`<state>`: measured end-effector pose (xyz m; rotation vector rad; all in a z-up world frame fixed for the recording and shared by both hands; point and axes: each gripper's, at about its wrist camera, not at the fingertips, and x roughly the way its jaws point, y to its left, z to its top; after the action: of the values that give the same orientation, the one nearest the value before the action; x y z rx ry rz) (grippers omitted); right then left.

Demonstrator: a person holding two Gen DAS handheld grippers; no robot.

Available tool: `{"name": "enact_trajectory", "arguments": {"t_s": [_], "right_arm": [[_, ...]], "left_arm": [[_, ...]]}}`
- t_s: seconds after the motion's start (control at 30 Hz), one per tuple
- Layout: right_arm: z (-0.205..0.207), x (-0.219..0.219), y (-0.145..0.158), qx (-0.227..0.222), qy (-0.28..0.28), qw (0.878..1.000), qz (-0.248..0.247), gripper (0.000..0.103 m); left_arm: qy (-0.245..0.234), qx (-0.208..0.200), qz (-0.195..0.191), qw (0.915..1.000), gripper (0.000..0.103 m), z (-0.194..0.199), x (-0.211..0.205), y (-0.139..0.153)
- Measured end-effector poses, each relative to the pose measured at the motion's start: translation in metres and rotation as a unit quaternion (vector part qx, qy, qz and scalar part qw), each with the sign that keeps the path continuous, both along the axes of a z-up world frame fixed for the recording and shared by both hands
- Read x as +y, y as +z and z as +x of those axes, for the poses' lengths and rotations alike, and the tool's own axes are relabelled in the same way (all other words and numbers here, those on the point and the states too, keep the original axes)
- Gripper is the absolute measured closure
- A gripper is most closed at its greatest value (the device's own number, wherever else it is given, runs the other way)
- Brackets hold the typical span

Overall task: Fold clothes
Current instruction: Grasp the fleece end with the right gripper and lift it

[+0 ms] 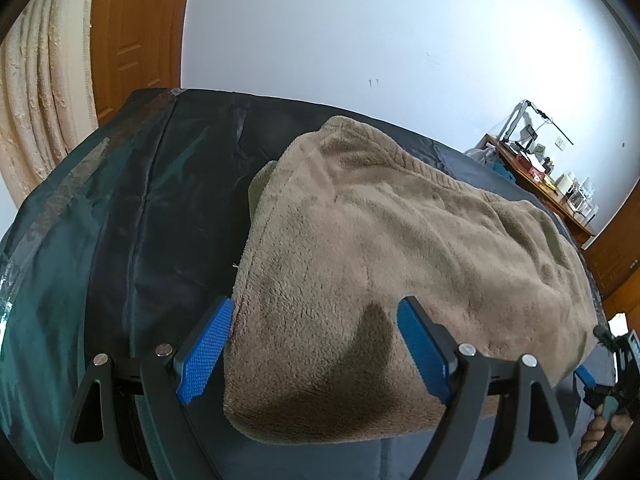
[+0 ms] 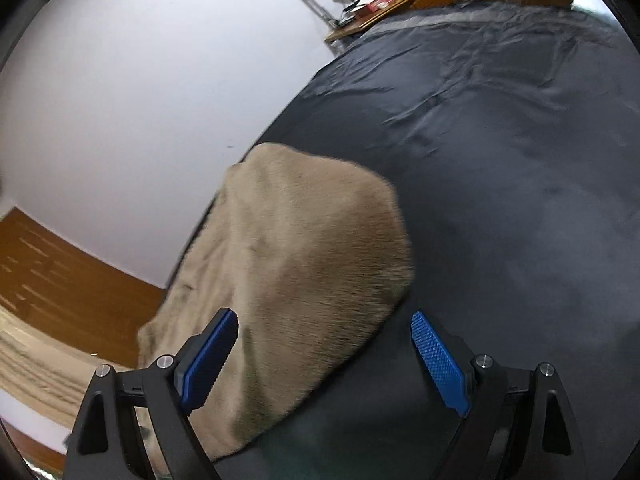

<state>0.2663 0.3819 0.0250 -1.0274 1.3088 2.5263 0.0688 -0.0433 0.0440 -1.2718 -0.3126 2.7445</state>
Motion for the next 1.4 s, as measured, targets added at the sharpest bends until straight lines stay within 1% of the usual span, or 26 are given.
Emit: {"name": "enact_trajectory", "arguments": {"t_s": [0.03,0.1,0.17,0.27,0.4,0.5,0.53,0.57,0.6,0.63,0.67,0.77,0.83,1.0,1.13,1.27,1.33,1.4], "right_arm": [[-0.007,-0.002,-0.002,0.01,0.016,1.0,-0.011,0.012],[-0.025,-0.009,-0.002,0.025,0.045,0.999,-0.019,0.012],[-0.041,-0.014,-0.002,0.03,0.062,0.998,-0.012,0.012],[-0.06,-0.011,-0.002,0.035,0.06,0.998,-0.003,0.012],[-0.073,-0.002,-0.003,0.043,0.018,0.999,0.019,0.012],[-0.082,-0.006,-0.002,0.044,0.021,0.998,0.039,0.012],[-0.085,-0.008,-0.002,0.043,0.024,0.998,0.049,0.018],[-0.087,-0.01,-0.002,0.032,0.024,0.997,0.065,0.04],[-0.088,-0.009,-0.003,0.026,0.026,0.997,0.069,0.049],[-0.089,-0.009,-0.005,0.02,0.028,0.997,0.074,0.052],[-0.09,-0.007,-0.006,0.021,0.036,0.997,0.067,0.058],[-0.095,-0.004,-0.004,0.024,0.046,0.997,0.06,0.061],[-0.097,-0.003,-0.001,0.029,0.05,0.997,0.059,0.062],[-0.098,-0.019,0.022,0.069,0.067,0.992,0.077,0.062],[-0.112,-0.026,0.026,0.076,0.081,0.99,0.088,0.062],[-0.117,-0.023,0.02,0.074,0.082,0.991,0.069,0.059],[-0.116,-0.018,0.015,0.07,0.073,0.994,0.048,0.05],[-0.113,-0.016,0.008,0.063,0.066,0.995,0.031,0.049]], "left_arm": [[0.0,0.0,-0.001,1.0,0.016,0.0,0.001,0.0],[-0.001,0.001,-0.003,1.0,0.016,0.0,0.001,-0.001],[-0.002,0.001,-0.005,1.0,0.016,0.0,0.002,-0.001],[-0.002,-0.002,-0.009,1.0,0.016,-0.001,0.004,-0.002],[-0.001,-0.007,-0.011,0.9999,0.016,0.0,0.007,-0.004],[-0.003,-0.006,-0.015,0.9999,0.016,0.002,0.01,-0.004],[-0.004,-0.006,-0.016,0.9998,0.016,0.002,0.011,-0.004],[-0.004,-0.005,-0.017,0.9998,0.016,0.003,0.012,-0.003],[-0.005,-0.005,-0.018,0.9998,0.016,0.003,0.013,-0.003],[-0.006,-0.005,-0.019,0.9998,0.016,0.004,0.014,-0.004],[-0.007,-0.005,-0.02,0.9998,0.016,0.004,0.015,-0.004],[-0.007,-0.004,-0.023,0.9997,0.016,0.004,0.016,-0.004],[-0.007,-0.004,-0.023,0.9997,0.016,0.004,0.016,-0.004],[-0.007,-0.006,-0.027,0.9996,0.016,0.002,0.017,-0.006],[-0.008,-0.006,-0.029,0.9995,0.016,0.002,0.018,-0.006],[-0.008,-0.007,-0.028,0.9995,0.016,0.001,0.018,-0.007],[-0.008,-0.007,-0.029,0.9995,0.016,0.001,0.018,-0.007],[-0.009,-0.007,-0.03,0.9995,0.016,0.001,0.018,-0.007]]}}
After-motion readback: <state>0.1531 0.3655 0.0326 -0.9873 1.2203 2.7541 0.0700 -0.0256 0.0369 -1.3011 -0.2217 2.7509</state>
